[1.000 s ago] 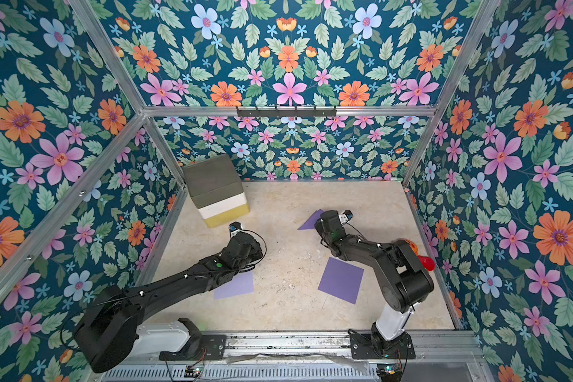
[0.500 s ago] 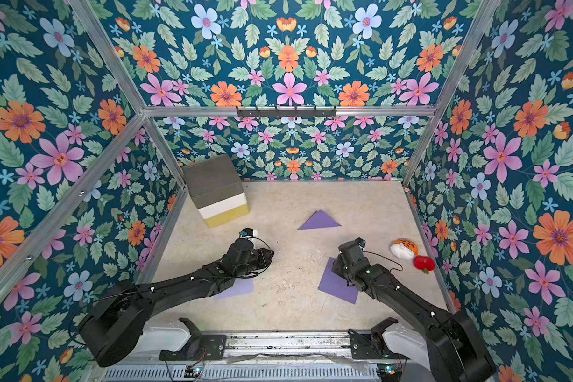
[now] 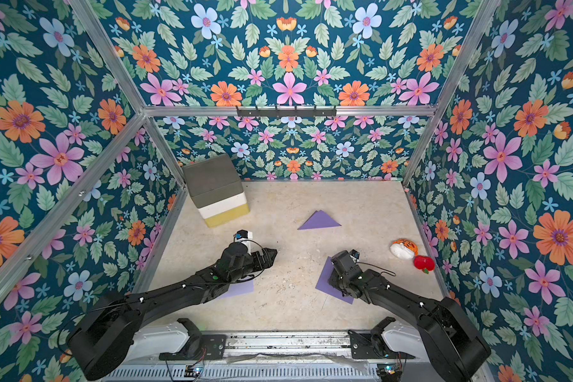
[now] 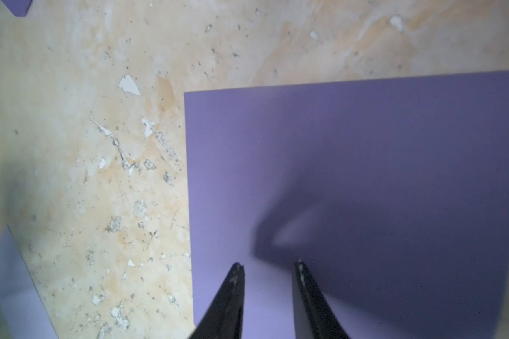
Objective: Fold the square paper diagonally
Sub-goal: Move the paper to the center of the board.
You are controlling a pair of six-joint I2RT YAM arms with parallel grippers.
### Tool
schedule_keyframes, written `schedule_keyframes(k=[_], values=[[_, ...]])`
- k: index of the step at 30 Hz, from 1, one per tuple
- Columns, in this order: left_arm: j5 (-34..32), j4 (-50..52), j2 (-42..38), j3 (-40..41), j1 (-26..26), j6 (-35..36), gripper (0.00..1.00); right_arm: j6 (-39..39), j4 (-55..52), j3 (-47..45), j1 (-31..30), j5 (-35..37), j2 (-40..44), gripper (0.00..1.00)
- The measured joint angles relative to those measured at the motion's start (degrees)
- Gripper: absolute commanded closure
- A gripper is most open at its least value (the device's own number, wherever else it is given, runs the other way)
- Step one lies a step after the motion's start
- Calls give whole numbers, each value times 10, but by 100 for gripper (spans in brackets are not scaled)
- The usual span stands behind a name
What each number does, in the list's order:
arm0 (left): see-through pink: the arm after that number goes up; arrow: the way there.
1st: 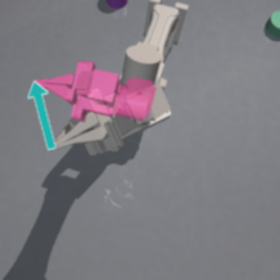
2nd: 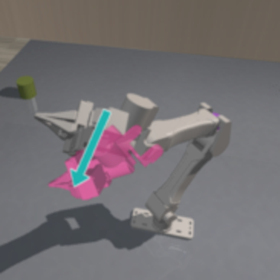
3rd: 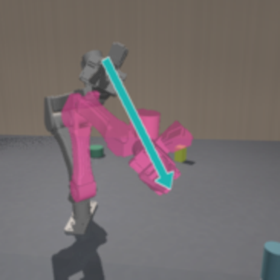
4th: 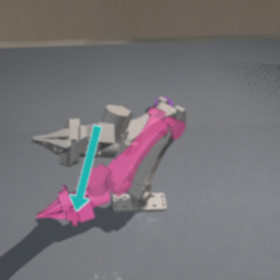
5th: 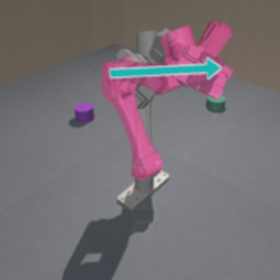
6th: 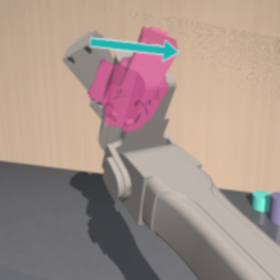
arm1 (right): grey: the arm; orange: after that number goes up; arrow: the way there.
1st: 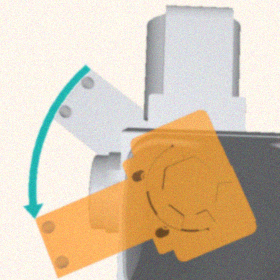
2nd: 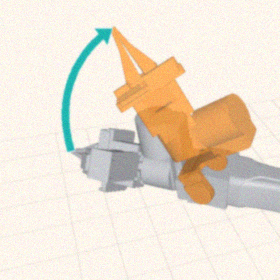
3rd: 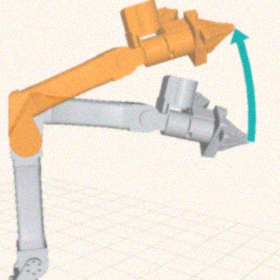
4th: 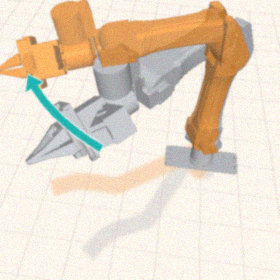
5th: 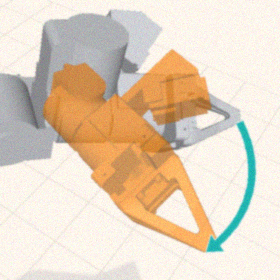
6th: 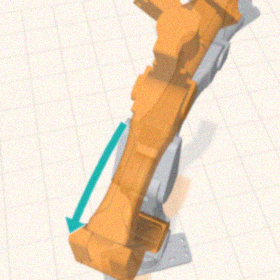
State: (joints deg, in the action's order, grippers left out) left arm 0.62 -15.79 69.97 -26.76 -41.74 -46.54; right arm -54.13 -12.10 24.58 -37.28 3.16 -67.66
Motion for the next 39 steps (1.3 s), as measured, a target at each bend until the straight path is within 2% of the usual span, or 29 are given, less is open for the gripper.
schedule_keyframes(k=[3,9,12,16,20,23,25,28,31,33,35,39], values=[[-27,14,-25,7,0,-1,17,-44,23,-1,-22,16,-10,68],[-57,44,-47,15,0,-18,28,-147,97,34,-107,50,-61,71],[-46,42,-46,24,0,-32,35,-180,129,74,-144,61,-82,67],[2,13,-28,25,-2,-45,42,-166,127,137,-161,78,-81,61],[37,-23,14,9,-26,-57,47,-127,54,150,-157,113,-49,60],[55,-56,65,-15,-69,-61,57,-106,-16,117,-137,141,7,59],[69,-86,118,-43,-101,-73,68,-94,-46,72,-104,148,66,57],[84,-118,190,-81,-135,-80,70,-72,-66,1,-37,135,156,53],[86,-120,250,-131,-164,-86,72,-43,-72,-41,28,108,214,53],[89,-125,281,-156,-176,-86,76,-22,-67,-56,72,85,223,56],[99,-126,305,-169,-183,-86,76,-3,-60,-61,100,71,216,56],[97,-110,345,-188,-183,-86,79,21,-40,-58,111,26,177,56]])
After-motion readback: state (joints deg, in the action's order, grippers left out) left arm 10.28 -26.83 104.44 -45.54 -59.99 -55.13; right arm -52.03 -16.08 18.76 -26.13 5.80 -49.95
